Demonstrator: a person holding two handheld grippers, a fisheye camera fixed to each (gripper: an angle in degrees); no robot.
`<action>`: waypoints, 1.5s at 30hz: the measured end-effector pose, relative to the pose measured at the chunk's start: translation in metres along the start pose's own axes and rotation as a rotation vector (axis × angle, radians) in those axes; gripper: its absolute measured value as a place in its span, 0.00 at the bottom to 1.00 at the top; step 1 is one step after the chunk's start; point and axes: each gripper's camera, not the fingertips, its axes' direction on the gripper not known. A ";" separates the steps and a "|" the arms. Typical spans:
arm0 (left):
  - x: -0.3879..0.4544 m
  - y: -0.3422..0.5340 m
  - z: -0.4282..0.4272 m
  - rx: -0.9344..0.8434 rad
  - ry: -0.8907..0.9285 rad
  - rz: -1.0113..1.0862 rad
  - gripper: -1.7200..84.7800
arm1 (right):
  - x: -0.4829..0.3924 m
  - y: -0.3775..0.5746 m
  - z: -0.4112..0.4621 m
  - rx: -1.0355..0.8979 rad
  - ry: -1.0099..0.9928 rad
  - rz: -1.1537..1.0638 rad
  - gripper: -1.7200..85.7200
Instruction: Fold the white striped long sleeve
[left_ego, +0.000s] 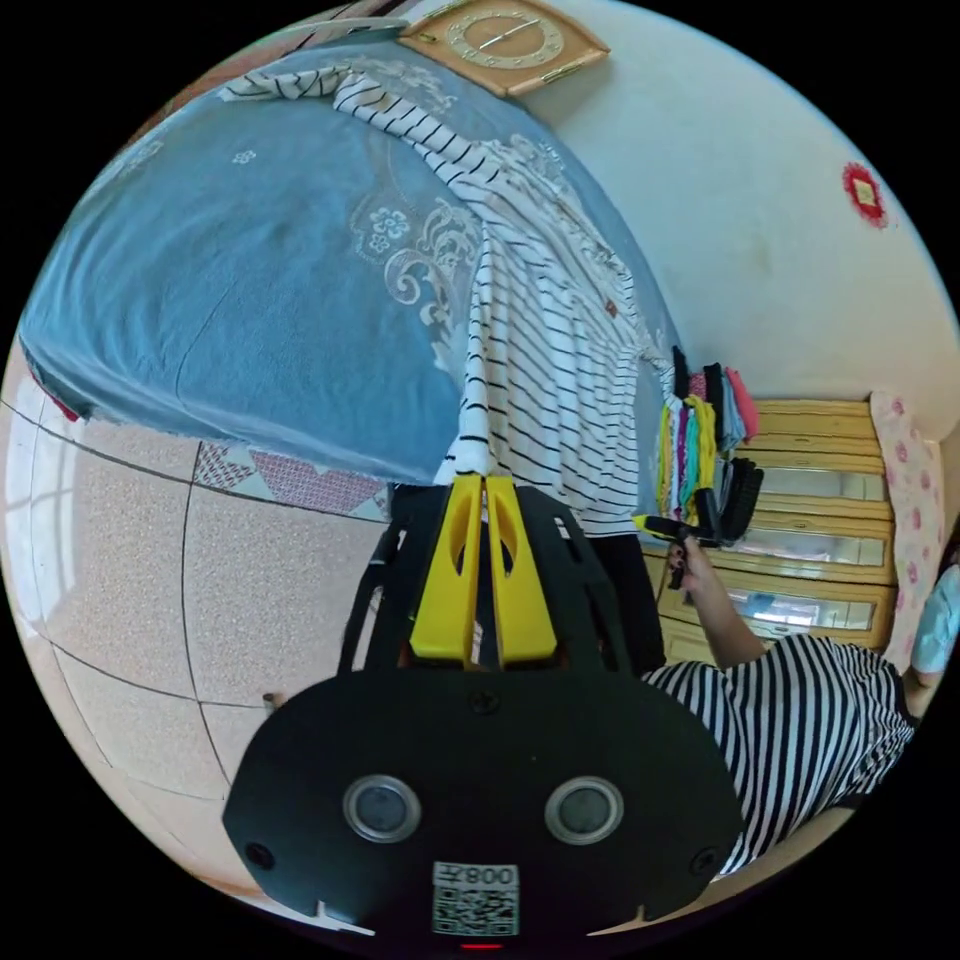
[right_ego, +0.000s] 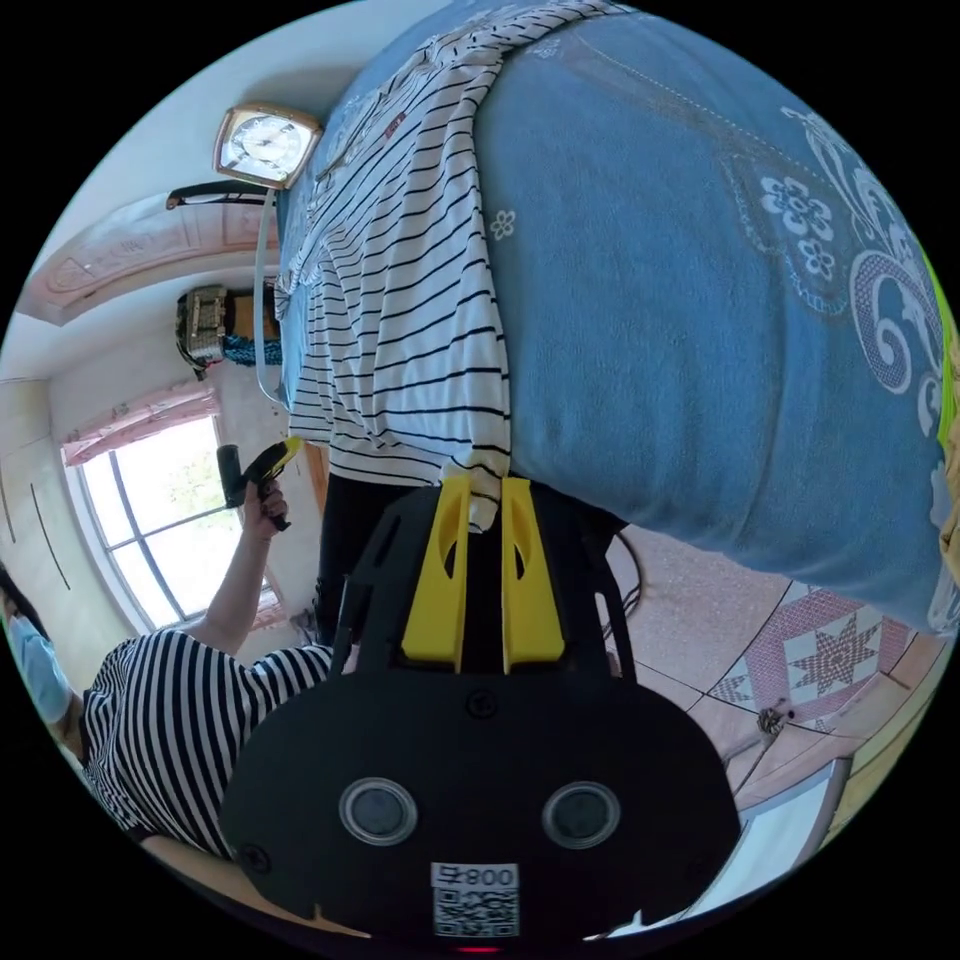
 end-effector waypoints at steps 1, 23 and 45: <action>0.000 0.005 -0.007 0.023 0.027 0.010 0.02 | -0.001 0.001 -0.001 -0.012 -0.036 -0.015 0.06; -0.089 0.081 0.003 0.163 0.296 -0.269 0.03 | 0.023 0.018 -0.020 0.046 -0.114 0.050 0.04; 0.116 -0.303 0.086 0.123 -0.198 0.370 0.09 | -0.221 -0.302 -0.104 0.261 0.318 -0.409 0.08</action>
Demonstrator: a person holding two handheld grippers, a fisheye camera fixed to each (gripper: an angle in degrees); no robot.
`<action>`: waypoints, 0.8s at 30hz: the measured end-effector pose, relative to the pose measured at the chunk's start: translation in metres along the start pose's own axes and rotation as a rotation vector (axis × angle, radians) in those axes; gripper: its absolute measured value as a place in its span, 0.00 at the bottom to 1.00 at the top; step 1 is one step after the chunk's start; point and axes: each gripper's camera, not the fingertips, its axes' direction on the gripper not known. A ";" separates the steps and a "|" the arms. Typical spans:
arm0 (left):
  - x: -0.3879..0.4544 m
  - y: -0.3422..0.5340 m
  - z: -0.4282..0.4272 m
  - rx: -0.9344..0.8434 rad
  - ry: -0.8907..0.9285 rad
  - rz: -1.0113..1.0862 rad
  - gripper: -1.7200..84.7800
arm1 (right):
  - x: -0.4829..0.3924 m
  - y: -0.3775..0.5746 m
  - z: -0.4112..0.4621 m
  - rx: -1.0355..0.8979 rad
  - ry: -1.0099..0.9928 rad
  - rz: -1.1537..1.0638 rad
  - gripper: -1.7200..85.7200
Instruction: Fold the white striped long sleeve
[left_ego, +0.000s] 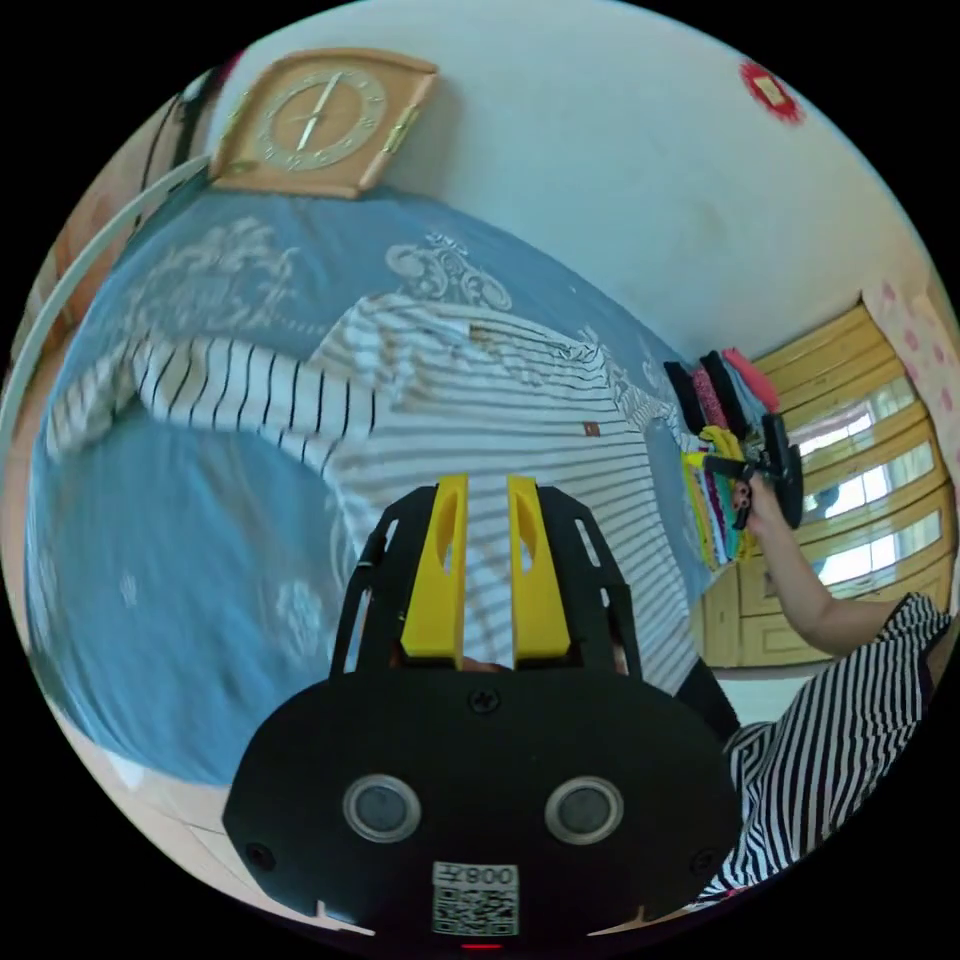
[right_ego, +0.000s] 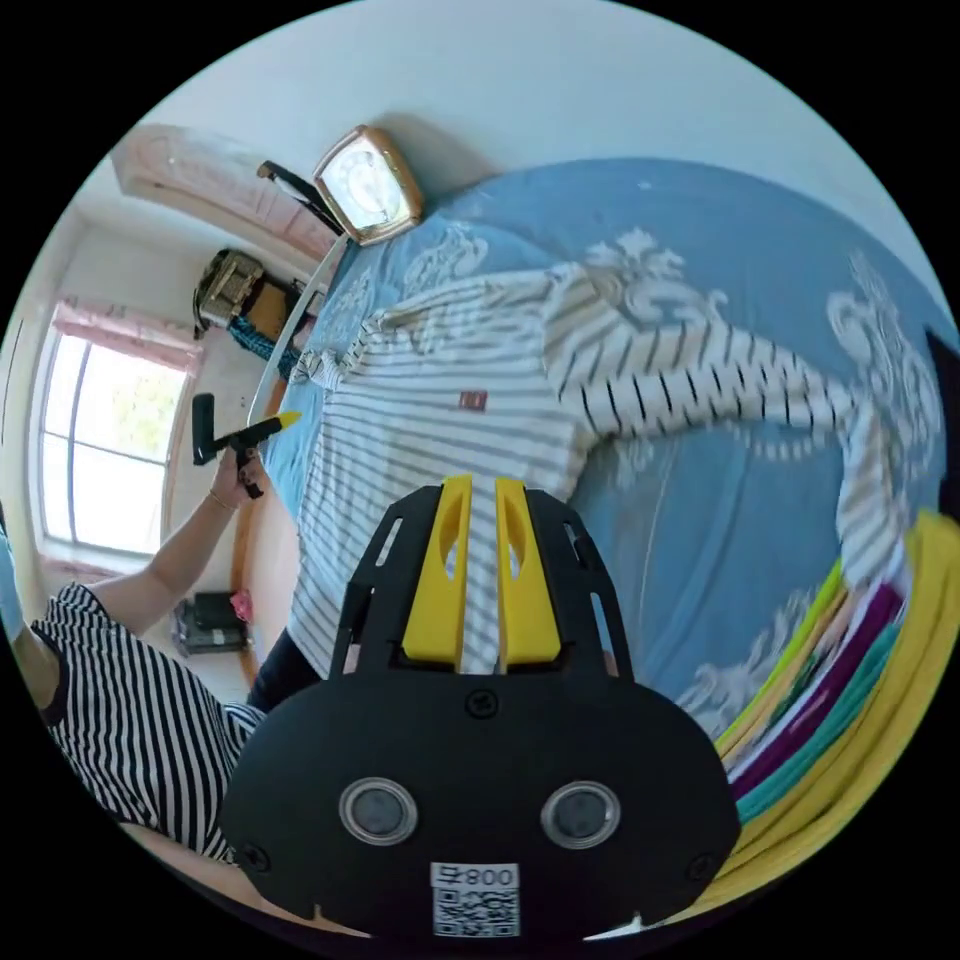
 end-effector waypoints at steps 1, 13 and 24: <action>0.005 -0.030 0.012 -0.006 -0.033 0.033 0.09 | -0.006 -0.031 0.002 0.000 0.047 -0.042 0.08; 0.007 -0.218 0.117 -0.085 -0.282 0.123 0.09 | -0.025 -0.258 0.053 -0.071 0.291 -0.236 0.10; 0.015 -0.291 0.167 -0.059 -0.334 0.144 0.04 | -0.029 -0.318 0.082 -0.103 0.419 -0.273 0.03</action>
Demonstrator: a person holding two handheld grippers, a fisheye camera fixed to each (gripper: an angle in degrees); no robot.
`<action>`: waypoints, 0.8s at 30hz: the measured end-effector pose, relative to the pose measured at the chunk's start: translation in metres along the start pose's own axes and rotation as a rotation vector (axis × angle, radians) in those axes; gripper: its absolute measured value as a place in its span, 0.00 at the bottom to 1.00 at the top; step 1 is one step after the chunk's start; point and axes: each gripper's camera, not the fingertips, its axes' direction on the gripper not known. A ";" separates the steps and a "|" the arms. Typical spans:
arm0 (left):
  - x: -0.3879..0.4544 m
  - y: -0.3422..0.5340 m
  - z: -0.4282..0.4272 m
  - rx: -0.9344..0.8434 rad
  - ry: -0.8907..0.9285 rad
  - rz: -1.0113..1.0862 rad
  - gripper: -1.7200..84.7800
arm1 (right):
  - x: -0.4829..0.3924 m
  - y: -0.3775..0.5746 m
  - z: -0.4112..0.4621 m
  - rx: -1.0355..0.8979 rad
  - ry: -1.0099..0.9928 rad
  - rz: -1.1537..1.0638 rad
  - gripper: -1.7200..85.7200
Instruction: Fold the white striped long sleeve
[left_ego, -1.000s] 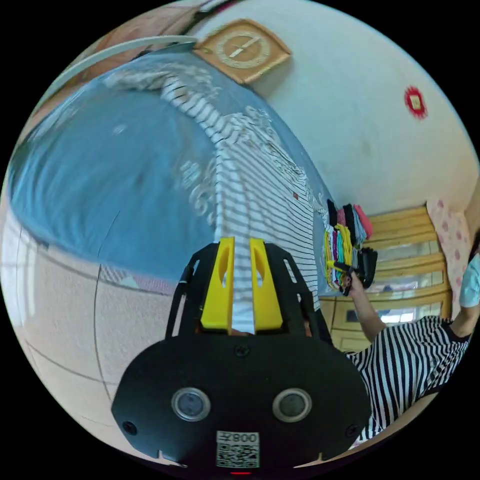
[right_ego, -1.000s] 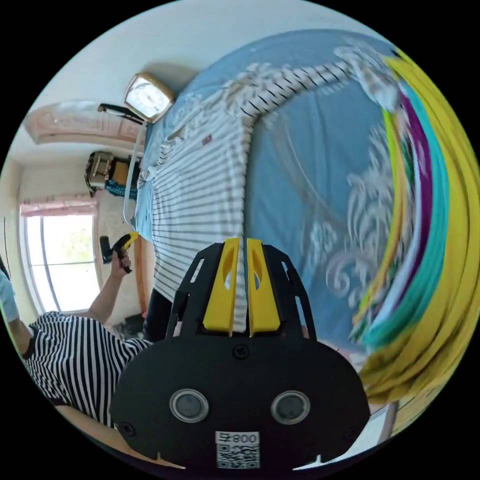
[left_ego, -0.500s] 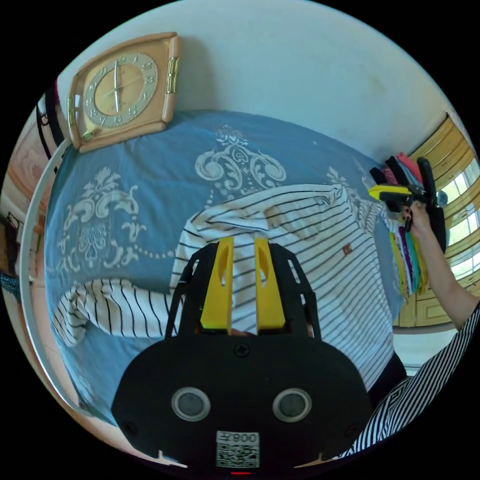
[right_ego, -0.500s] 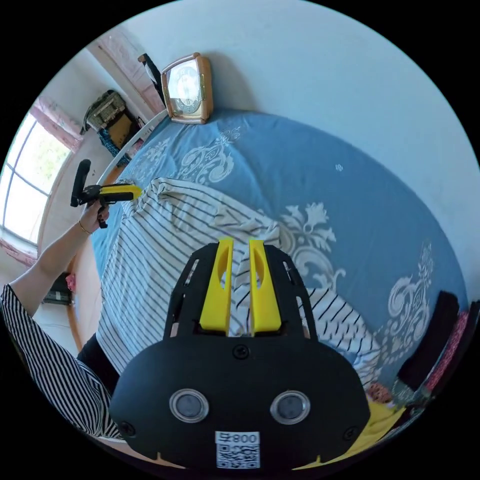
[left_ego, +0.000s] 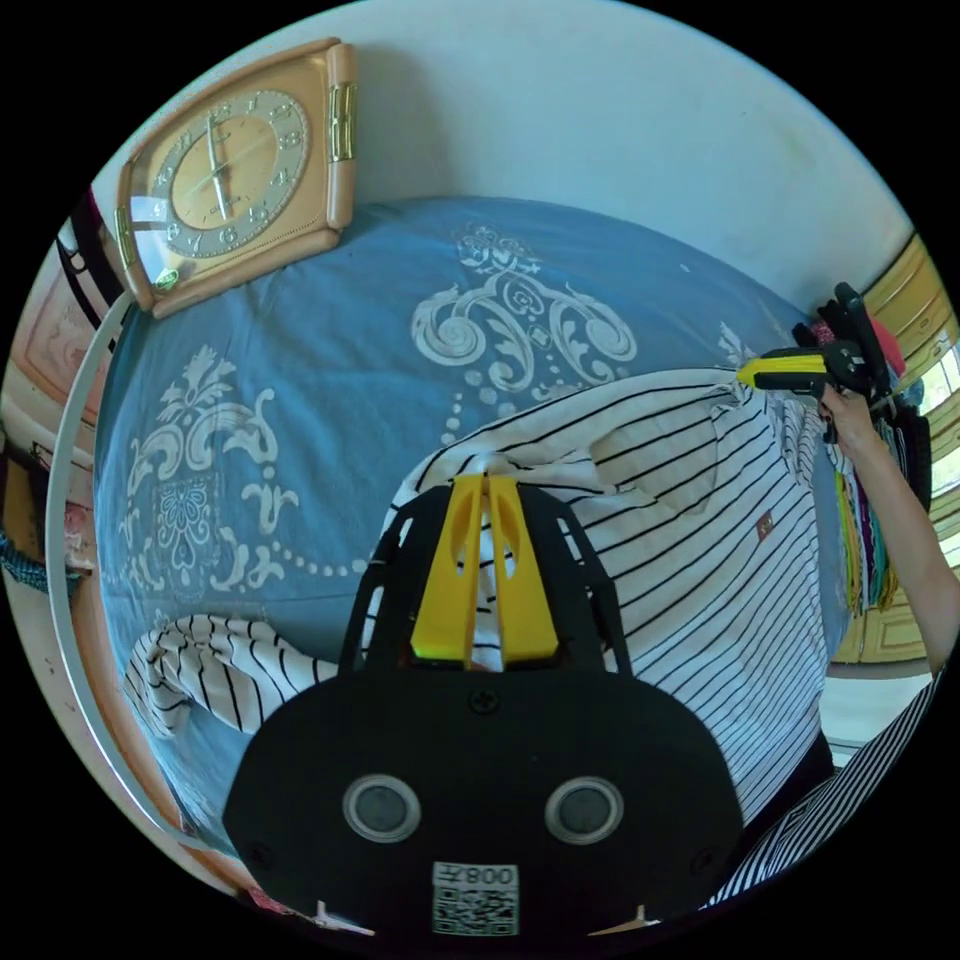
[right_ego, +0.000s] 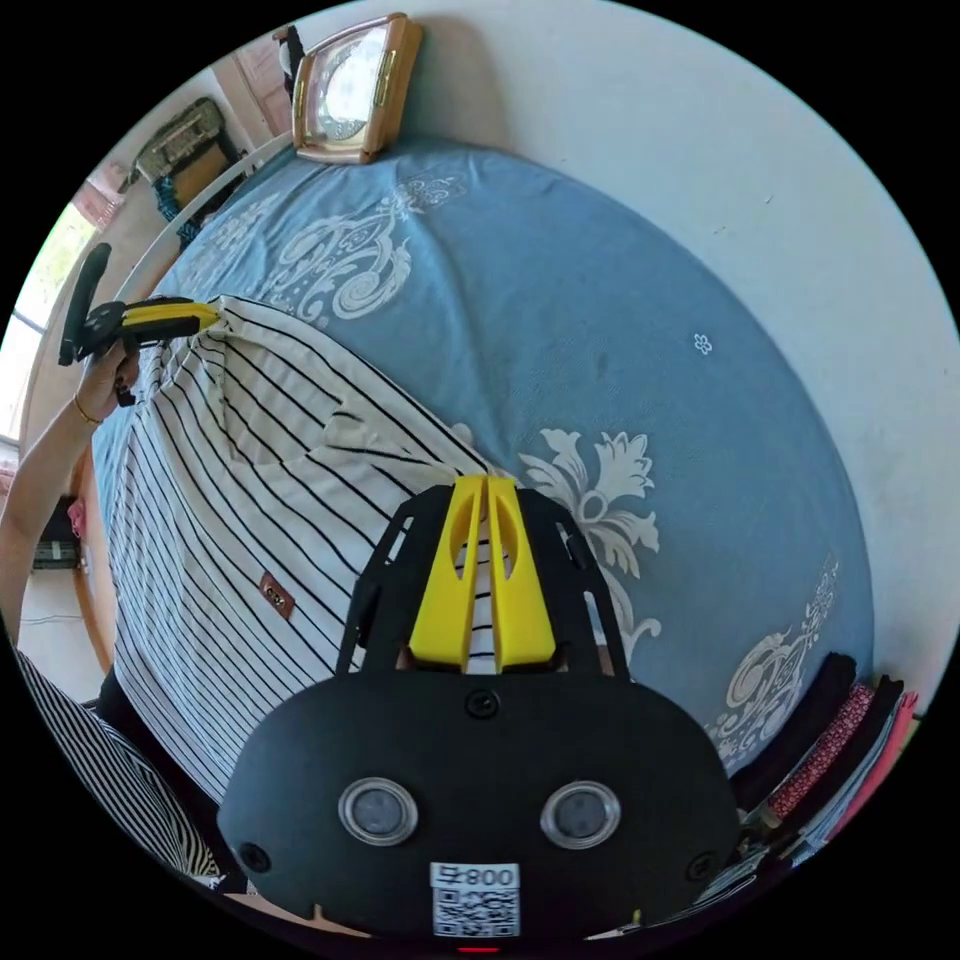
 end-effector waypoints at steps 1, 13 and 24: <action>0.001 -0.005 -0.005 0.038 0.014 0.001 0.04 | 0.003 0.002 -0.013 0.054 -0.015 0.007 0.03; -0.032 -0.079 0.035 0.131 0.153 -0.179 0.03 | 0.081 -0.036 -0.011 0.159 -0.310 0.250 0.03; -0.004 -0.127 0.099 0.119 0.149 -0.066 0.04 | 0.008 -0.087 0.013 0.102 -0.063 -0.094 0.08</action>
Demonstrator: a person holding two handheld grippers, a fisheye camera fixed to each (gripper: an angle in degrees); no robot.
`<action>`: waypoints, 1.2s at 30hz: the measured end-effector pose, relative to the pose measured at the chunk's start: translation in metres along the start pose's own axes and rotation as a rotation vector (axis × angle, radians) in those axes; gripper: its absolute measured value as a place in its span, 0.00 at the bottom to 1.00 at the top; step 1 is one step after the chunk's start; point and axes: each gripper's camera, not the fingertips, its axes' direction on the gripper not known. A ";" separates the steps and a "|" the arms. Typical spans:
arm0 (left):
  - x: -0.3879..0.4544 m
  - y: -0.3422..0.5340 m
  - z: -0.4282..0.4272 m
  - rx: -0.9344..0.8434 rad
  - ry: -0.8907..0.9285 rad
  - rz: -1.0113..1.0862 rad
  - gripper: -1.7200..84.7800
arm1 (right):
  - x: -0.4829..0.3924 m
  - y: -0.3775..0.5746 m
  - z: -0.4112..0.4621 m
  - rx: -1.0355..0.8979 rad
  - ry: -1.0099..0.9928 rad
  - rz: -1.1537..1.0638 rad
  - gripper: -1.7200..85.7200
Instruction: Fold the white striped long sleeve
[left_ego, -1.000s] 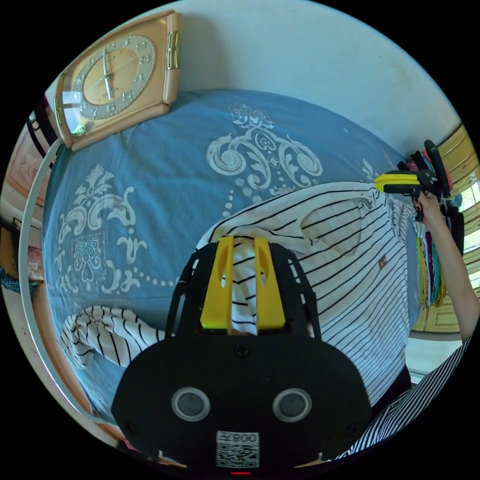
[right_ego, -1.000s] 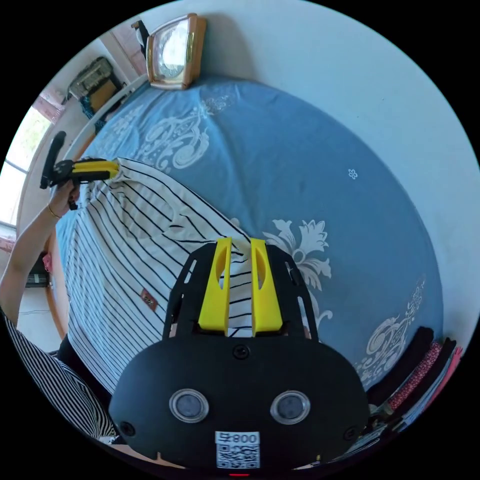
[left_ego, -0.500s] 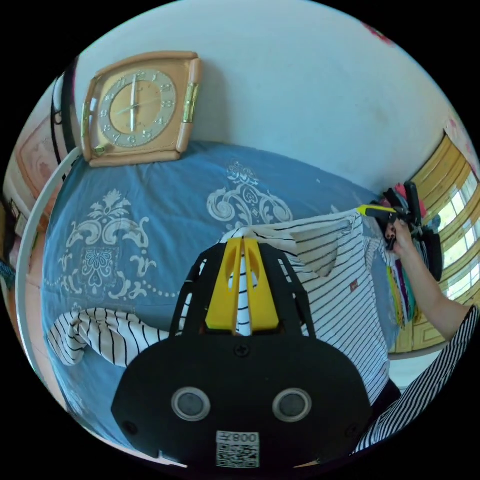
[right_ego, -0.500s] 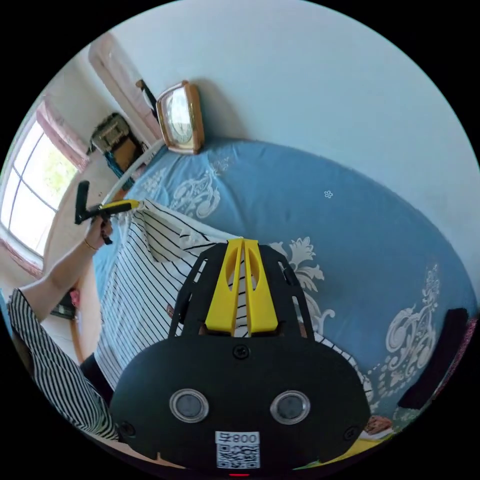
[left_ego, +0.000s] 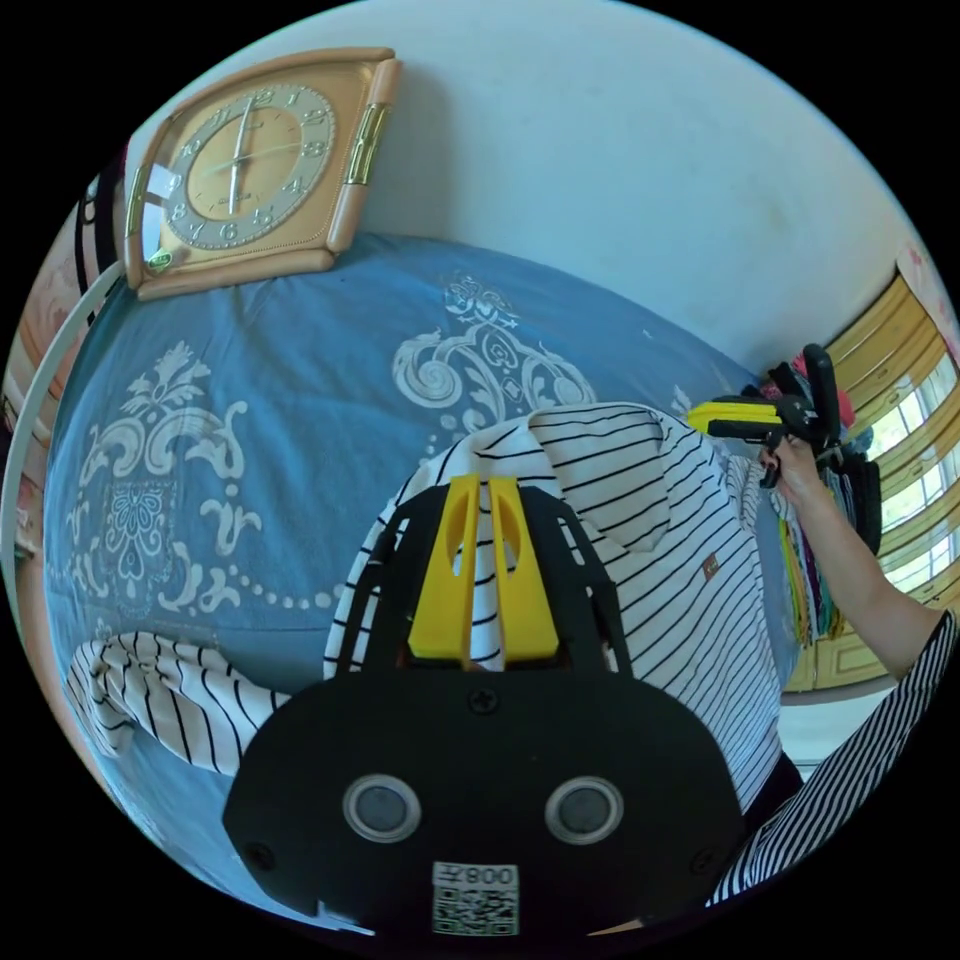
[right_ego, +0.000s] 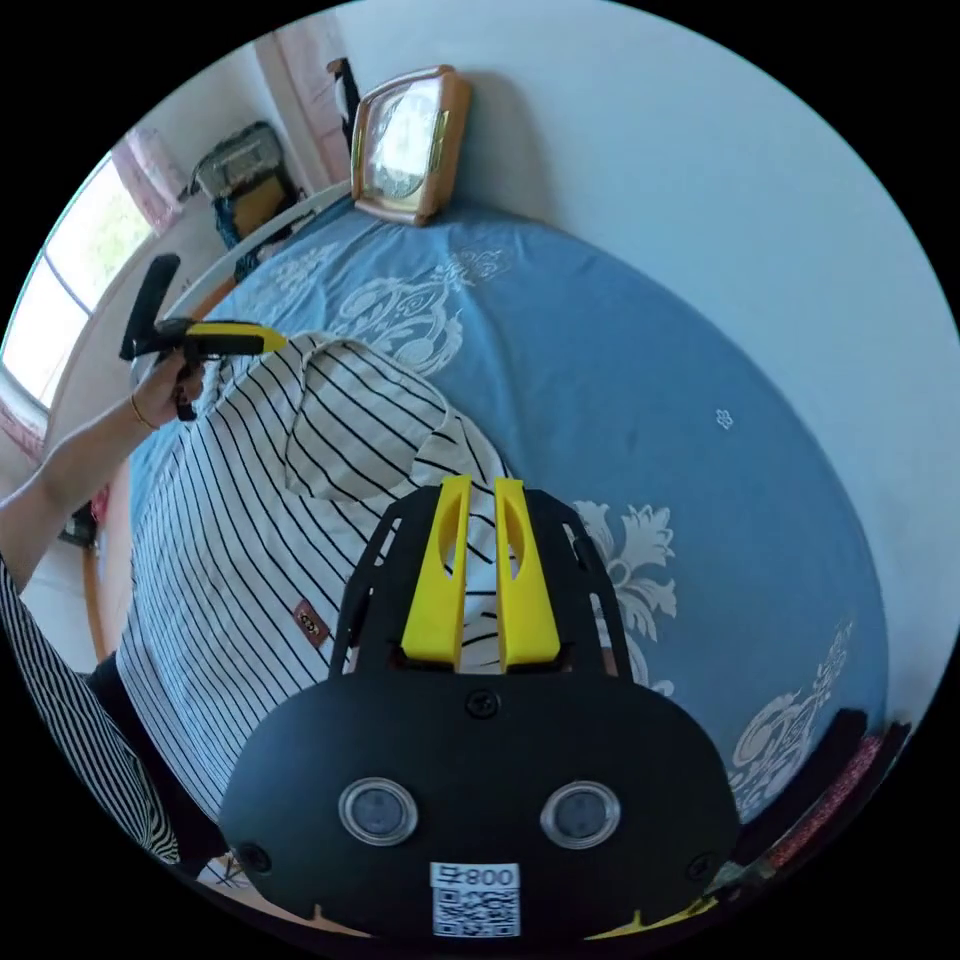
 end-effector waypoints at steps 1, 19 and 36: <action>0.002 -0.006 0.010 -0.011 -0.007 0.005 0.03 | -0.001 -0.007 0.012 -0.033 0.019 0.000 0.07; 0.062 -0.053 0.123 0.008 -0.019 0.038 0.02 | -0.006 0.029 0.030 0.071 -0.040 0.059 0.02; 0.185 -0.049 0.208 0.033 0.060 0.082 0.02 | 0.043 0.208 0.001 0.263 -0.216 0.357 0.02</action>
